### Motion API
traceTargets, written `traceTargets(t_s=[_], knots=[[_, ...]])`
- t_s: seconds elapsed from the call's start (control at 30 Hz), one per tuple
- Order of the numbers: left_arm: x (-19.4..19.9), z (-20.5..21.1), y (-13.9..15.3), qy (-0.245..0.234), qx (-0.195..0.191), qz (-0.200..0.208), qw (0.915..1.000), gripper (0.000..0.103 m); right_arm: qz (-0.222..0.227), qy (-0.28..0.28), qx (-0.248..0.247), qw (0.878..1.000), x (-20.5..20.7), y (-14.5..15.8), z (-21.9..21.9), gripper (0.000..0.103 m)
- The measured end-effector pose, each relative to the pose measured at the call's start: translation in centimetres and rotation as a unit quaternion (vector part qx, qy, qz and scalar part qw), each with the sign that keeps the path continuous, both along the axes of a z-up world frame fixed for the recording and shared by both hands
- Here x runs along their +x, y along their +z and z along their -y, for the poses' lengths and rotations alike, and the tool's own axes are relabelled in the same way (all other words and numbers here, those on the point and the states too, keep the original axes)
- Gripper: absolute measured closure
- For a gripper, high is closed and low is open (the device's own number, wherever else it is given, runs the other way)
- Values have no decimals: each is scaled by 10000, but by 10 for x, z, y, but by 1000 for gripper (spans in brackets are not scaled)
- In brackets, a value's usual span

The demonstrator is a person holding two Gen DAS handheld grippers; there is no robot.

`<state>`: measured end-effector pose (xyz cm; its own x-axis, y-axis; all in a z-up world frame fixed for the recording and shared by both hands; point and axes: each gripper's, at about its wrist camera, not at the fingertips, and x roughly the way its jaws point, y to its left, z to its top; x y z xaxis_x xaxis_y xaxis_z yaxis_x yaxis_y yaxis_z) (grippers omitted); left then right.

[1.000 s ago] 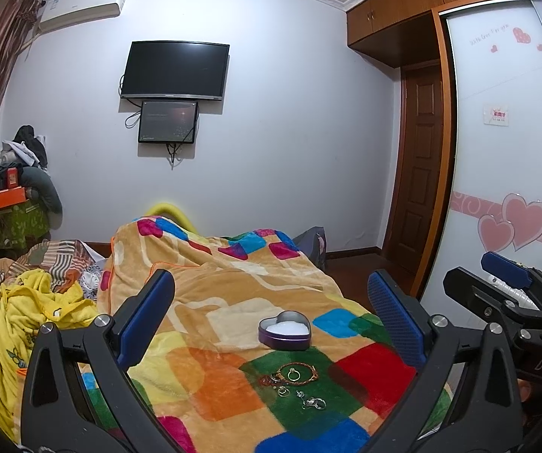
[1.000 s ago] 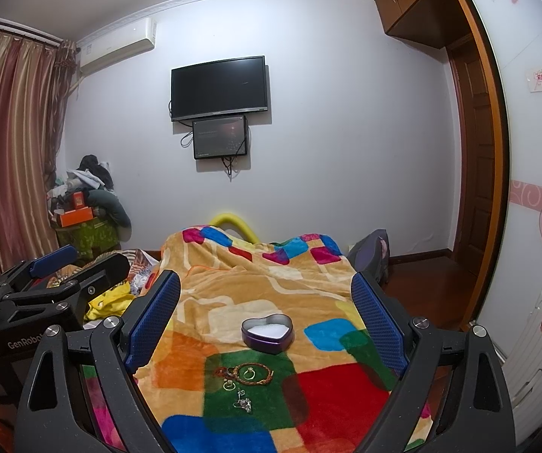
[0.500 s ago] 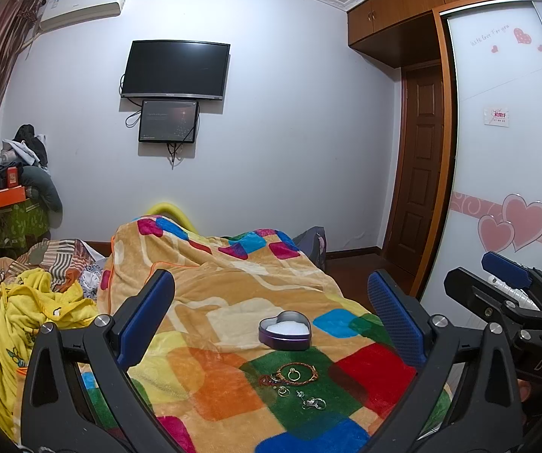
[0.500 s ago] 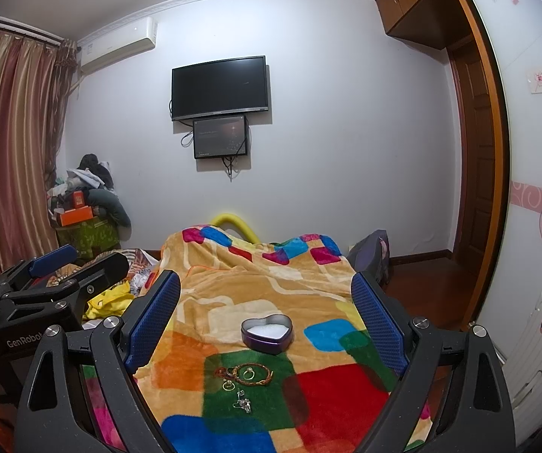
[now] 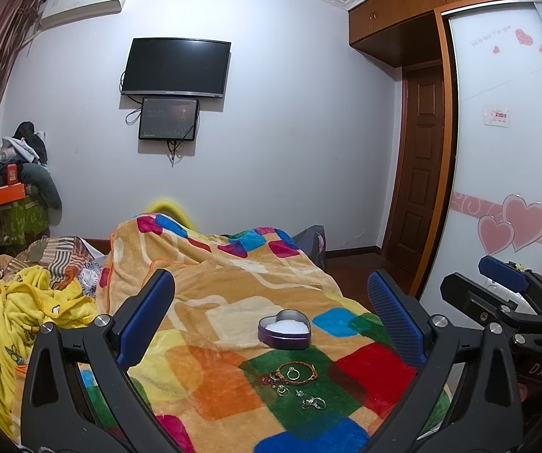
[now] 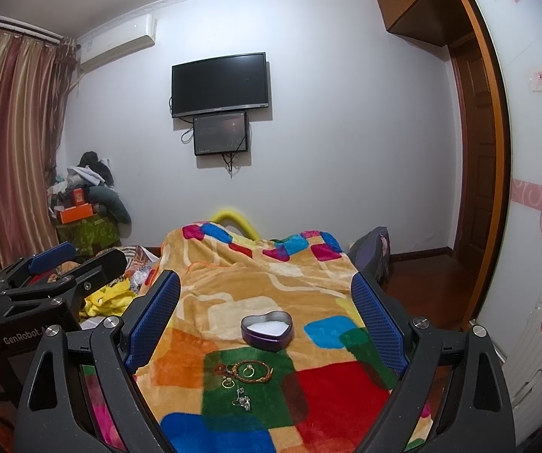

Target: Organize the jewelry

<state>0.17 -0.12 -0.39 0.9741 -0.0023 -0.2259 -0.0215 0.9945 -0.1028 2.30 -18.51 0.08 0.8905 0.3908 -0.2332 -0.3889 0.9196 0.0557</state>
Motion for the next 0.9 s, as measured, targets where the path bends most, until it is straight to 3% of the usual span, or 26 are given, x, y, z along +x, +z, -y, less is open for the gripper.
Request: traceTargets(t_s=[0.43, 0.67, 0.9], knots=[[18, -8, -12, 125, -71, -268, 9995, 0, -391, 40, -81, 9992, 22, -16, 2, 15], [43, -16, -33, 133, -13, -713, 9974, 15, -905, 135, -227, 9955, 43, -38, 3, 35], [73, -20, -76, -129, 19, -1510, 9884, 31, -1629, 460, -455, 9845, 65, -73, -4, 52]])
